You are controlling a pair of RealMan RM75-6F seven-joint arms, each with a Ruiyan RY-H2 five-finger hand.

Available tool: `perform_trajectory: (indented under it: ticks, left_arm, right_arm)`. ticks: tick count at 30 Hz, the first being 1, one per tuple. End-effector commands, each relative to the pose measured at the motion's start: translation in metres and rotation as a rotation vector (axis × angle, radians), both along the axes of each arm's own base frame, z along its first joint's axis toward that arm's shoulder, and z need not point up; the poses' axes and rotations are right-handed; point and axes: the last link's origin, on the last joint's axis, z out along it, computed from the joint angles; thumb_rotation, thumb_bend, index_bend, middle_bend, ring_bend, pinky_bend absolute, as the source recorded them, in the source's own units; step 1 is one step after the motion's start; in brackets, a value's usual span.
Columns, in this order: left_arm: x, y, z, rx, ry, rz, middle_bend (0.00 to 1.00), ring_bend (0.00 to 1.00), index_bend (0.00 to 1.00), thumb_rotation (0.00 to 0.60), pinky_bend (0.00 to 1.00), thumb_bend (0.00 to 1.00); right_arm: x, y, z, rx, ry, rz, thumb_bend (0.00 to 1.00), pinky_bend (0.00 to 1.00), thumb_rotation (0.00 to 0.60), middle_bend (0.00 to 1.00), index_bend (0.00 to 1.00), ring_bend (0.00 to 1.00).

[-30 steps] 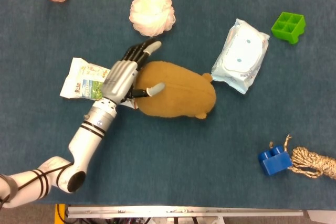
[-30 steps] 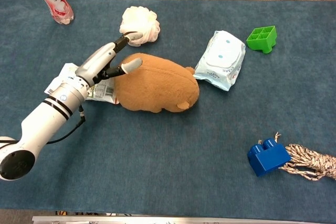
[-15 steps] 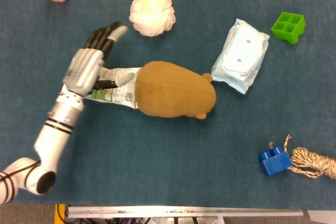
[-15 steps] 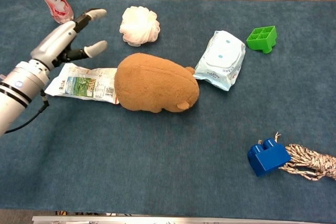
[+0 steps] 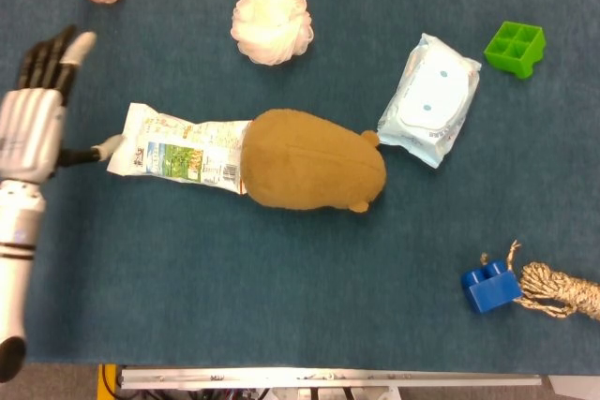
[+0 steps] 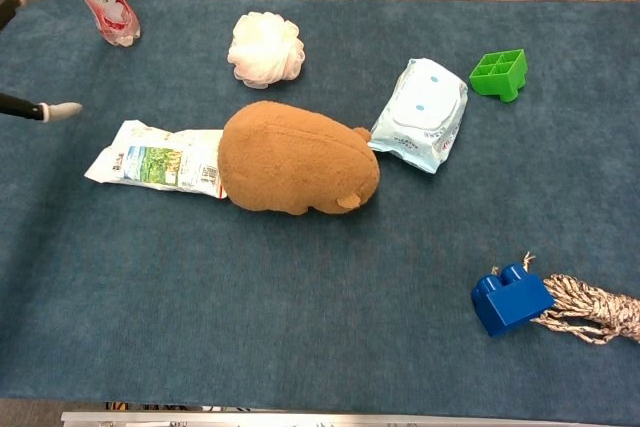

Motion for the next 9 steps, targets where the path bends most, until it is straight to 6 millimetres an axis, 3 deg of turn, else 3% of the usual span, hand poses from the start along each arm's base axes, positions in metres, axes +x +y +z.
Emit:
perform_trajectory:
  ticks: [1, 9]
  left_arm:
    - [-0.014, -0.018, 0.017, 0.041, 0.086, 0.033, 0.03, 0.03, 0.04, 0.6, 0.0, 0.1]
    - [-0.029, -0.054, 0.041, 0.083, 0.217, 0.116, 0.03, 0.03, 0.04, 0.6, 0.0, 0.1]
  right_arm:
    - [0.001, -0.001, -0.003, 0.011, -0.006, 0.011, 0.07, 0.17, 0.6, 0.29, 0.25, 0.17]
    - [0.003, -0.003, -0.012, 0.037, -0.01, 0.037, 0.07, 0.17, 0.6, 0.29, 0.25, 0.17]
